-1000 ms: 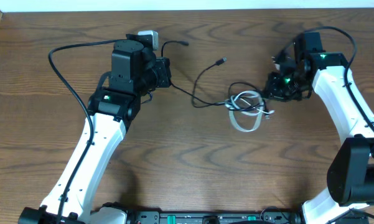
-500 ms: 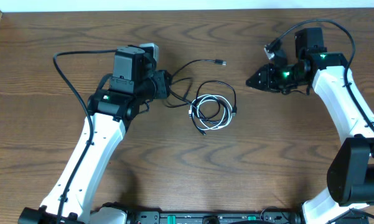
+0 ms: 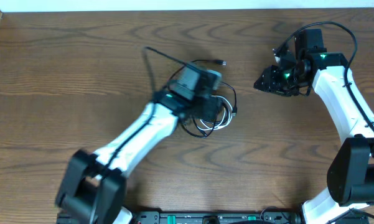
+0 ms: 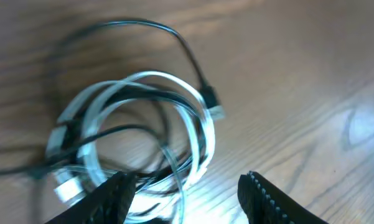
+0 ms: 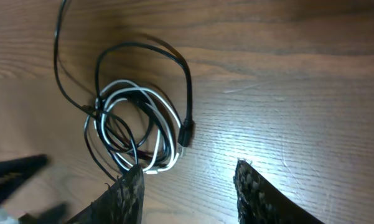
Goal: Untangle cables
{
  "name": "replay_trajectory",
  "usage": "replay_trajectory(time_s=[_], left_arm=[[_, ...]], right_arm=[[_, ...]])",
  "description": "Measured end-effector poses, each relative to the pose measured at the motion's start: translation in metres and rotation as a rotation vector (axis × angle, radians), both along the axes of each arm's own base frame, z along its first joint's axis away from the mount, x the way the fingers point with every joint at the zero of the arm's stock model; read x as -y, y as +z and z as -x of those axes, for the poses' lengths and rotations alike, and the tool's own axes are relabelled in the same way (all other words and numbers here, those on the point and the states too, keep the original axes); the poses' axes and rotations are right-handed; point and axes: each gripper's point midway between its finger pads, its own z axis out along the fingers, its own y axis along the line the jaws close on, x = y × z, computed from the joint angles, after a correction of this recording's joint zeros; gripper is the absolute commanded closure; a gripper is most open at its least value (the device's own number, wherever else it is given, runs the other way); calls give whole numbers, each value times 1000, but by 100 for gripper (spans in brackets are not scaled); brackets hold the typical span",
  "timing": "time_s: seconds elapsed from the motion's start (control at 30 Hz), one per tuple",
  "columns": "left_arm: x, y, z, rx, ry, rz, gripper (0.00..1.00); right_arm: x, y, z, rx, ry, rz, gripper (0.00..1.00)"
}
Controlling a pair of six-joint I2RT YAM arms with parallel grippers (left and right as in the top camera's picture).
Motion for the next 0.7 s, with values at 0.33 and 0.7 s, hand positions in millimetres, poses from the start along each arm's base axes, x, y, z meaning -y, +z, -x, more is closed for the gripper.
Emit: replay_trajectory(time_s=[0.33,0.7], left_arm=[[56,-68,0,21,-115,-13,43],[45,-82,-17,86,-51,-98,52]], right_arm=[[4,-3,3,-15,-7,22,56],[4,-3,3,-14,-8,25,54]])
